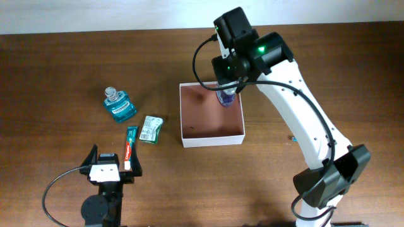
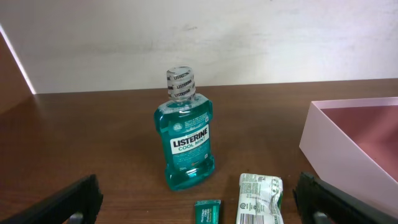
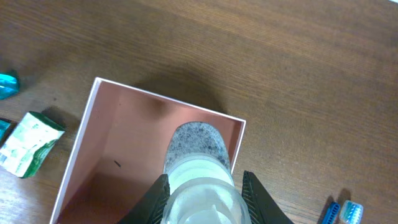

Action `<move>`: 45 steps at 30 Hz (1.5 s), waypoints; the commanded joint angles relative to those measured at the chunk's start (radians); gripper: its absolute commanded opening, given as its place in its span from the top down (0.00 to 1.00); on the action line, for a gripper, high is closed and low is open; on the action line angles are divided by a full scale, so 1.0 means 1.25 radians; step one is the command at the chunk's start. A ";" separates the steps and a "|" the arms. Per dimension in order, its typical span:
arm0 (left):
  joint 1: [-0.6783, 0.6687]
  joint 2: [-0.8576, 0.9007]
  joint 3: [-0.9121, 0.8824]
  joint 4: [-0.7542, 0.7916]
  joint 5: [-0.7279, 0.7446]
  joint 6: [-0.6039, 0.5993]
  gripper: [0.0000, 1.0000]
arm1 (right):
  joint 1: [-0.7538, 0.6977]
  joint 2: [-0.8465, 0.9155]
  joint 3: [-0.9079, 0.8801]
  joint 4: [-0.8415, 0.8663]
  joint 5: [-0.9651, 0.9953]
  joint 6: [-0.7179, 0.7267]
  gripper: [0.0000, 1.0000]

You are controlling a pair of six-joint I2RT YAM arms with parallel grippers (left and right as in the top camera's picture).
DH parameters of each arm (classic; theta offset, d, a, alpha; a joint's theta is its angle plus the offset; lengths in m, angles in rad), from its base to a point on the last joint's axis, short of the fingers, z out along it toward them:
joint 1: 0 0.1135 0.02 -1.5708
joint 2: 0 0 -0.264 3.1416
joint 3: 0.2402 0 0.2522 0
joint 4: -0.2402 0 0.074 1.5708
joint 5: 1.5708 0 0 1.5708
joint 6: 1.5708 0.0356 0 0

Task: Pack container
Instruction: 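Lower the pump bottle into the box's back-right corner and release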

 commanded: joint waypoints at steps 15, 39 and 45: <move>-0.003 -0.006 -0.002 -0.005 0.000 0.013 0.01 | 0.005 -0.009 -0.110 0.087 0.110 0.054 0.73; -0.003 -0.006 -0.002 -0.005 0.000 0.013 0.01 | 0.005 -0.009 -0.261 0.215 0.146 0.056 0.73; -0.003 -0.006 -0.002 -0.005 0.000 0.013 0.01 | 0.005 -0.008 -0.266 0.221 0.146 0.057 0.68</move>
